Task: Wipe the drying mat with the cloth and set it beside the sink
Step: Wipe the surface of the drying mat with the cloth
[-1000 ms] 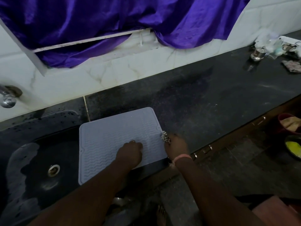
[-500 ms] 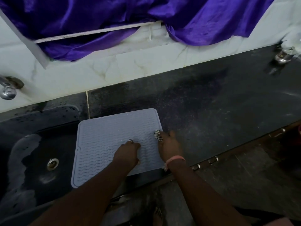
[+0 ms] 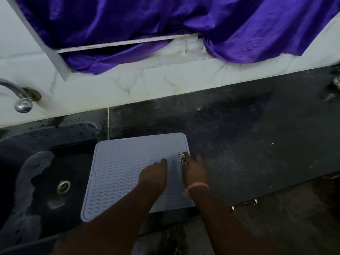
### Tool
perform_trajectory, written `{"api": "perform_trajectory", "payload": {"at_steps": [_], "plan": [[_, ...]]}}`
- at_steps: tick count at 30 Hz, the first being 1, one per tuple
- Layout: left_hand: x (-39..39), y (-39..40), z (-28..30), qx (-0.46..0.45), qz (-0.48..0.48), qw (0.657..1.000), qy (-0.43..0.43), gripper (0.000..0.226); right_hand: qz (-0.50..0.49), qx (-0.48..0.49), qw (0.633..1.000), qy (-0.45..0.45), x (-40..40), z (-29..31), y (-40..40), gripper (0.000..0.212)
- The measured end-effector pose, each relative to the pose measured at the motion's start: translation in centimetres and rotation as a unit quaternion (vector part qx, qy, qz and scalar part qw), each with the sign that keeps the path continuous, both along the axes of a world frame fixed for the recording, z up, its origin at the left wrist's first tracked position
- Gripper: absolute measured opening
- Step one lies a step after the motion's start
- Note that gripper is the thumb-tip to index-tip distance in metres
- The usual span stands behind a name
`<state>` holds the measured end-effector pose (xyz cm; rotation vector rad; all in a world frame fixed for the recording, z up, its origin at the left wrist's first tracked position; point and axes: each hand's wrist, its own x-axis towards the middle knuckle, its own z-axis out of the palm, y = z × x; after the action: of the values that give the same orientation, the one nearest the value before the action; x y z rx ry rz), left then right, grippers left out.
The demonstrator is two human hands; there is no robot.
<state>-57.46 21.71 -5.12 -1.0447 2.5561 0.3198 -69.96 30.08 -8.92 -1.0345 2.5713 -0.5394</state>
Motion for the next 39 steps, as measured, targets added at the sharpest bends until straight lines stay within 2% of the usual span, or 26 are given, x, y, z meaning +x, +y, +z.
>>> {"api": "perform_trajectory", "payload": {"at_steps": [1,3,5,7,9,11,13,15,17,20,22,24,26,28,34,37,39], "plan": [[-0.4,-0.2,0.0,0.013,0.007,1.000,-0.008,0.089,0.011,0.010,1.000,0.004,-0.1,-0.1,0.2,0.031],[-1.0,-0.7,0.0,0.022,0.009,1.000,-0.017,0.097,0.015,0.019,1.000,0.020,-1.0,-0.1,0.1,0.029],[-1.3,-0.9,0.1,0.016,0.005,1.000,-0.025,0.086,-0.038,0.036,0.998,0.032,-2.8,0.2,-0.1,0.027],[-1.8,-1.0,0.2,0.009,0.008,1.000,-0.029,0.062,-0.097,0.039,0.994,0.032,-4.8,0.7,-0.3,0.027],[-2.6,-1.1,0.3,0.008,0.016,0.999,-0.041,0.042,-0.078,0.020,0.997,0.022,-5.7,1.1,-0.7,0.029],[-3.5,-1.4,0.5,0.006,0.025,0.998,-0.058,0.035,-0.007,-0.005,1.000,0.011,-4.9,1.2,-1.6,0.030],[-4.1,-1.6,0.6,-0.017,0.031,0.998,-0.047,0.044,0.029,-0.004,1.000,-0.004,-3.6,0.4,-1.9,0.031],[-3.7,-1.7,0.1,-0.035,0.035,0.999,0.003,0.065,0.032,0.009,0.999,-0.001,-3.0,-0.3,-1.8,0.032],[-3.2,-1.7,-0.4,0.008,0.052,0.998,0.040,0.078,0.019,0.034,0.999,0.018,-3.5,-0.1,-1.8,0.029],[-3.3,-2.3,-0.4,0.029,0.067,0.996,0.041,0.069,-0.054,0.046,0.996,0.050,-5.7,1.2,-3.3,0.026],[-3.6,-2.5,-0.3,0.029,0.071,0.996,0.041,0.068,-0.091,0.000,0.995,0.031,-7.1,2.1,-4.8,0.028],[-3.7,-2.4,-0.2,0.029,0.077,0.996,0.044,0.065,-0.040,-0.024,0.999,0.015,-7.3,2.2,-6.2,0.032],[-3.6,-2.3,-0.2,0.031,0.082,0.995,0.047,0.064,0.033,0.015,0.999,0.013,-6.4,1.6,-6.8,0.036],[-3.4,-2.5,-0.3,0.029,0.085,0.995,0.050,0.065,0.053,0.046,0.997,0.013,-5.8,0.8,-6.4,0.036],[-3.5,-2.7,-0.1,0.040,0.087,0.994,0.050,0.068,-0.072,0.025,0.996,0.051,-8.0,1.8,-7.5,0.030],[-3.7,-2.6,0.2,0.039,0.090,0.994,0.053,0.064,0.011,-0.019,1.000,0.014,-8.5,2.0,-8.9,0.035],[-3.7,-2.7,0.1,0.042,0.091,0.994,0.050,0.064,0.073,0.006,0.997,0.006,-8.2,1.2,-9.2,0.036]]}}
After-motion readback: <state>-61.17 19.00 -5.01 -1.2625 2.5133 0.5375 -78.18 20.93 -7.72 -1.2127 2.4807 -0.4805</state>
